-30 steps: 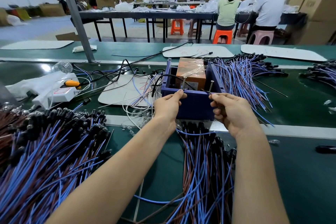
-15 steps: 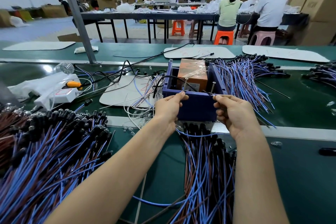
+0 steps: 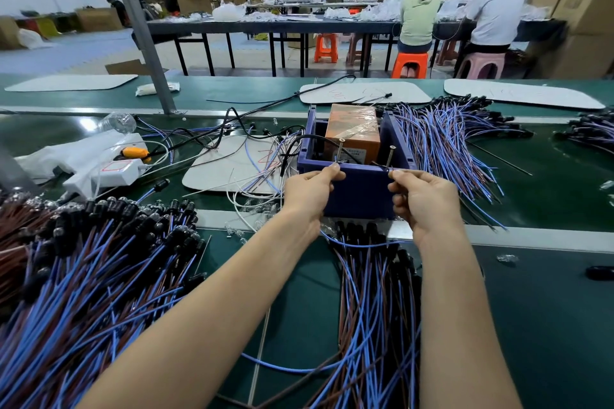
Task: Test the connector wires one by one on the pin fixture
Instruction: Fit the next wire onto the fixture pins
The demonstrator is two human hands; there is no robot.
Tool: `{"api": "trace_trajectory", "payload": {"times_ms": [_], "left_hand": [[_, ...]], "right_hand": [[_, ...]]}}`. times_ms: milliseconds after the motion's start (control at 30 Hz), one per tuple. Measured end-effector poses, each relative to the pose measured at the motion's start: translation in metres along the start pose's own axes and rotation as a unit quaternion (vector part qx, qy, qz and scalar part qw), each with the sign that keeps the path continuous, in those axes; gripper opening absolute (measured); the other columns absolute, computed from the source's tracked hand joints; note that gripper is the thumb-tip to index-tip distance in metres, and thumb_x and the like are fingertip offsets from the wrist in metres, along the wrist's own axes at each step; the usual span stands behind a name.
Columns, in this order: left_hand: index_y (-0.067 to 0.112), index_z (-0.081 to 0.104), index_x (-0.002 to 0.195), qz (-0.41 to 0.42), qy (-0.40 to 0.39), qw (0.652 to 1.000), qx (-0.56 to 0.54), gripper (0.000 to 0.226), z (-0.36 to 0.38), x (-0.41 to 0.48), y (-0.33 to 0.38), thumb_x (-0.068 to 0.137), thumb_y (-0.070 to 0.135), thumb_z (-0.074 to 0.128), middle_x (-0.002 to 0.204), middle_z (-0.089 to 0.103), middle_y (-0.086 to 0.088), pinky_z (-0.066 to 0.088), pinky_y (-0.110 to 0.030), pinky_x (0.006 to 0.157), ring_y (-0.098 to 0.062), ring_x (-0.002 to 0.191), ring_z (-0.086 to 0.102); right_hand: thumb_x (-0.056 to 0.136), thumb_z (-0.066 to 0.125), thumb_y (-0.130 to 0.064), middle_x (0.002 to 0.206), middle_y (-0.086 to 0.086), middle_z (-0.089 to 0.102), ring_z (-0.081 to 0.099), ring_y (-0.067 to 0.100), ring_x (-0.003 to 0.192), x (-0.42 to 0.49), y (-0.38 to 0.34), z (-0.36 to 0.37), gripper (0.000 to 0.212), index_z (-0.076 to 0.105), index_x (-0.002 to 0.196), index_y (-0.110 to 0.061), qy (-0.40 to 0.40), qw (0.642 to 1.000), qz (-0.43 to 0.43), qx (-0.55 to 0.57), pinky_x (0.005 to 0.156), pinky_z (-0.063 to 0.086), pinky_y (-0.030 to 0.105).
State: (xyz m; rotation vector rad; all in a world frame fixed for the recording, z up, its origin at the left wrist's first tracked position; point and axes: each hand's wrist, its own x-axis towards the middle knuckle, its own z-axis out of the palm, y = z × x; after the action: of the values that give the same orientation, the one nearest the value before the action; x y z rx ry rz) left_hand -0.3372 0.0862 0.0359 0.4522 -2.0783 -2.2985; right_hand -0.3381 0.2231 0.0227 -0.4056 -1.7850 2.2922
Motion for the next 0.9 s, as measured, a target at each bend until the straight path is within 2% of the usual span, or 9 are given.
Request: {"api": "trace_trajectory", "payload": {"times_ms": [67,200,500,600,667,733,800,900], "left_hand": [[0.017,0.066,0.069,-0.004,0.0,1.0,0.003,0.026,-0.001,0.0,0.0,0.093,0.025,0.061,0.037,0.046,0.019,0.027,-0.018,0.043,-0.009,0.053,0.032],[0.017,0.067,0.069,-0.012,0.001,1.0,0.003,0.026,-0.001,0.0,0.001,0.092,0.026,0.061,0.058,0.046,0.008,0.027,-0.021,0.046,-0.009,0.053,0.033],[0.016,0.067,0.07,-0.018,-0.014,1.0,0.007,0.025,-0.004,0.002,0.0,0.092,0.026,0.062,0.066,0.044,0.005,0.029,-0.013,0.034,-0.008,0.052,0.034],[0.016,0.067,0.07,-0.015,-0.017,1.0,0.018,0.025,-0.006,0.002,0.001,0.091,0.027,0.063,0.065,0.045,0.005,0.031,-0.014,0.038,-0.008,0.052,0.034],[0.016,0.067,0.07,-0.011,-0.019,0.999,0.029,0.025,-0.007,0.001,0.002,0.091,0.027,0.063,0.064,0.045,0.006,0.03,-0.017,0.045,-0.008,0.054,0.034],[0.016,0.067,0.07,-0.012,-0.02,0.999,0.033,0.024,-0.007,0.002,0.002,0.091,0.028,0.063,0.065,0.046,0.006,0.029,-0.018,0.047,-0.008,0.055,0.035],[0.016,0.067,0.07,-0.012,-0.02,0.999,0.037,0.024,-0.008,0.001,0.002,0.091,0.029,0.064,0.064,0.047,0.007,0.028,-0.017,0.045,-0.007,0.054,0.035],[0.013,0.069,0.076,-0.006,-0.026,0.999,0.041,0.022,-0.008,0.001,0.003,0.091,0.028,0.063,0.064,0.045,0.006,0.027,-0.019,0.047,-0.008,0.054,0.034]], "right_hand": [[0.091,0.06,-0.002,0.059,0.005,0.057,0.042,0.002,0.034,-0.001,0.0,0.002,0.019,0.061,0.073,-0.008,0.008,1.0,-0.012,-0.013,0.035,0.035,0.014],[0.089,0.063,-0.003,0.059,0.006,0.061,0.044,0.002,0.034,-0.002,0.003,0.004,0.021,0.062,0.069,-0.008,0.028,0.998,-0.031,-0.048,0.037,0.037,0.014],[0.088,0.066,-0.013,0.061,0.002,0.069,0.045,0.004,0.036,-0.002,0.002,0.001,0.021,0.065,0.067,-0.013,0.047,0.99,-0.058,-0.117,0.045,0.04,0.02],[0.087,0.068,-0.016,0.061,-0.003,0.07,0.043,0.003,0.039,-0.001,-0.002,-0.006,0.021,0.066,0.067,-0.019,0.038,0.986,-0.076,-0.144,0.051,0.039,0.02],[0.087,0.066,-0.011,0.065,-0.002,0.071,0.048,-0.002,0.044,0.001,-0.007,-0.014,0.022,0.068,0.067,-0.02,0.021,0.985,-0.081,-0.154,0.055,0.039,0.017],[0.087,0.058,-0.001,0.062,-0.005,0.071,0.054,-0.004,0.046,0.003,-0.011,-0.022,0.027,0.069,0.071,-0.018,-0.009,0.985,-0.074,-0.159,0.05,0.04,0.011],[0.087,0.054,0.006,0.06,-0.004,0.07,0.051,-0.004,0.042,0.005,-0.015,-0.03,0.029,0.068,0.075,-0.017,-0.031,0.983,-0.07,-0.167,0.041,0.038,0.009],[0.087,0.056,0.009,0.075,0.008,0.069,0.049,0.0,0.04,0.002,-0.021,-0.039,0.028,0.061,0.075,-0.016,-0.05,0.979,-0.076,-0.18,0.039,0.038,0.012]]}}
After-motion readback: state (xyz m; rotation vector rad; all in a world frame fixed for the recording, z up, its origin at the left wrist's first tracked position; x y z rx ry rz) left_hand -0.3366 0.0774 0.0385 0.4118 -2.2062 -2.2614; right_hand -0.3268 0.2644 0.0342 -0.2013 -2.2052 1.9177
